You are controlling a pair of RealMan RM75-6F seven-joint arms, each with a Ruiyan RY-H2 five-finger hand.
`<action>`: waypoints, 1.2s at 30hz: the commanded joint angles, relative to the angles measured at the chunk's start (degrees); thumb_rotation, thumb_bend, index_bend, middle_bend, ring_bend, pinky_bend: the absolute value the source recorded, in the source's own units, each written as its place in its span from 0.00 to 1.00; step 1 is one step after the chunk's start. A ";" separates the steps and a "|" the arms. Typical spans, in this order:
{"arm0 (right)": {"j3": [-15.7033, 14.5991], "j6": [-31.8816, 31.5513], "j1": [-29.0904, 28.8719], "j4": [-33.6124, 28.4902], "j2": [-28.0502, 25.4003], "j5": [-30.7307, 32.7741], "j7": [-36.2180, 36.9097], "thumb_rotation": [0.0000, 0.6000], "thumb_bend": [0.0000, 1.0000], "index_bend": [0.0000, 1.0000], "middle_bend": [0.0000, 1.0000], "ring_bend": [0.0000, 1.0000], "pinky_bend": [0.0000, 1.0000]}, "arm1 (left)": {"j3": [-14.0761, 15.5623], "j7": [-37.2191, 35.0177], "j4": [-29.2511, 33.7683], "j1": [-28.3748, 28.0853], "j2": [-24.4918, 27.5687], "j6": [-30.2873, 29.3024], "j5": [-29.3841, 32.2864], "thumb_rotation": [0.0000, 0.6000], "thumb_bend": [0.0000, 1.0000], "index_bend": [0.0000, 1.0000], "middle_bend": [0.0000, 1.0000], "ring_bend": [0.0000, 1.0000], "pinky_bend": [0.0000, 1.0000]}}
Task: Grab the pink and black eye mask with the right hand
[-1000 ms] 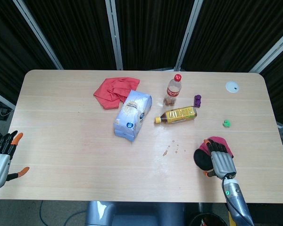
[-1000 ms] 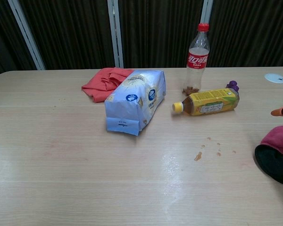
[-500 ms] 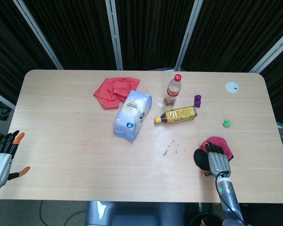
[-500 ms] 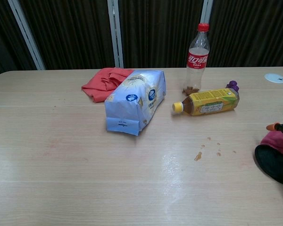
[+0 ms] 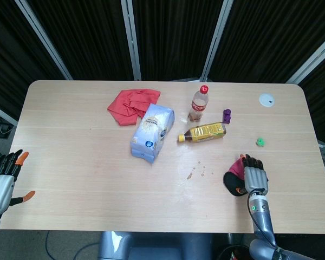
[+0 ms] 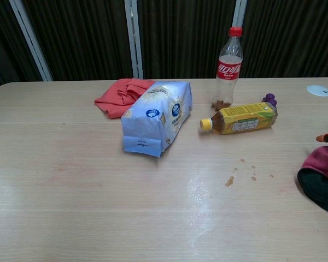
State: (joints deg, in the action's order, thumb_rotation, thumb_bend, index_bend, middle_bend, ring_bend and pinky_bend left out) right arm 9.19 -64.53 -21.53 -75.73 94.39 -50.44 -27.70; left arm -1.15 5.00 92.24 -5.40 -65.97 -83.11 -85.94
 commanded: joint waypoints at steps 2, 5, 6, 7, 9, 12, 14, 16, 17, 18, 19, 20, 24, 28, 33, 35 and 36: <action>1.01 0.45 -0.33 1.67 0.22 1.98 -0.95 1.00 0.05 0.00 0.00 0.00 0.01 | 0.06 0.06 0.06 0.06 0.02 -0.13 -0.06 1.00 0.00 0.00 0.00 0.00 0.00; 1.55 -0.04 -0.29 2.06 -0.12 2.49 -1.15 1.00 0.13 0.16 0.06 0.01 0.16 | 0.10 0.17 0.10 0.05 0.02 -0.03 0.04 1.00 0.00 0.00 0.00 0.00 0.00; 1.55 -0.56 -0.16 2.02 -0.27 1.84 -0.74 1.00 0.17 0.29 0.15 0.07 0.27 | 0.08 0.24 0.14 0.03 0.00 0.03 0.12 1.00 0.00 0.00 0.00 0.00 0.00; 1.44 -0.90 -0.05 2.06 -0.31 1.24 -0.38 1.00 0.19 0.36 0.24 0.13 0.34 | 0.07 0.29 0.18 0.02 0.00 0.07 0.18 1.00 0.00 0.00 0.00 0.00 0.00; 1.07 -1.27 0.09 2.05 -0.44 -0.02 0.22 1.00 0.25 0.54 0.46 0.35 0.52 | 0.09 0.43 0.27 0.02 -0.01 0.10 0.24 1.00 0.00 0.00 0.00 0.00 0.00; 0.39 -1.88 0.10 2.23 -0.37 -2.52 1.14 1.00 0.28 0.67 0.59 0.48 0.62 | 0.11 0.57 0.33 0.07 -0.02 -0.04 0.21 1.00 0.00 0.00 0.00 0.00 0.00; 0.14 -2.36 0.17 2.12 -0.21 -4.04 2.02 1.00 0.28 0.72 0.63 0.52 0.65 | 0.07 0.56 0.33 0.08 -0.03 -0.11 0.26 1.00 0.00 0.00 0.00 0.00 0.00; 0.02 -2.86 0.20 1.66 -0.13 -5.47 2.93 1.00 0.29 0.75 0.66 0.55 0.70 | 0.06 0.49 0.34 0.08 -0.03 -0.07 0.34 1.00 0.00 0.00 0.00 0.00 0.00; 0.09 -3.02 0.23 1.00 -0.23 -6.15 3.67 1.00 0.29 0.76 0.67 0.56 0.71 | 0.06 0.46 0.34 0.05 -0.03 0.00 0.40 1.00 0.00 0.00 0.00 0.00 0.00; 0.17 -3.18 0.26 0.24 -0.32 -6.67 4.27 1.00 0.29 0.76 0.67 0.56 0.72 | 0.05 0.42 0.36 0.04 -0.02 0.05 0.44 1.00 0.00 0.00 0.00 0.00 0.00; 0.29 -3.48 0.33 -0.78 -0.43 -7.20 4.87 1.00 0.30 0.76 0.67 0.56 0.72 | 0.04 0.36 0.39 0.02 0.00 0.10 0.48 1.00 0.00 0.00 0.00 0.00 0.00; 0.44 -3.97 0.43 -2.35 -0.61 -7.99 5.66 1.00 0.30 0.76 0.67 0.56 0.72 | 0.03 0.31 0.39 0.00 0.02 0.13 0.51 1.00 0.00 0.00 0.00 0.00 0.00; 0.34 -4.84 0.41 -7.00 -1.04 -10.01 6.37 1.00 0.30 0.76 0.67 0.57 0.72 | 0.07 0.22 0.45 0.00 0.05 0.13 0.48 1.00 0.00 0.00 0.00 0.00 0.00; -0.15 -5.64 0.05 -11.95 -0.33 -11.67 5.37 1.00 0.30 0.76 0.67 0.57 0.72 | 0.07 0.15 0.51 0.01 0.11 0.05 0.43 1.00 0.00 0.00 0.00 0.00 0.00; -1.18 -6.38 -0.68 -15.15 2.26 -13.13 2.75 1.00 0.30 0.76 0.67 0.57 0.72 | 0.09 0.25 0.47 0.00 0.15 0.18 0.60 1.00 0.00 0.00 0.00 0.00 0.00; -1.49 -6.37 -1.07 -15.72 4.34 -13.11 1.74 1.00 0.30 0.76 0.67 0.57 0.72 | 0.03 0.33 0.51 -0.01 0.16 0.28 0.85 1.00 0.00 0.00 0.00 0.00 0.00; -1.51 -6.36 -1.25 -15.62 5.42 -12.87 1.23 1.00 0.30 0.76 0.67 0.57 0.72 | 0.00 0.32 0.55 -0.01 0.18 0.31 0.94 1.00 0.00 0.00 0.00 0.00 0.00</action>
State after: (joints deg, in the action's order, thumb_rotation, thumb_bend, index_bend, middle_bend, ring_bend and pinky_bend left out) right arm 8.03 -70.73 -22.33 -90.92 98.17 -63.28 -25.41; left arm -1.14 5.31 92.78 -5.41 -65.80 -82.81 -85.01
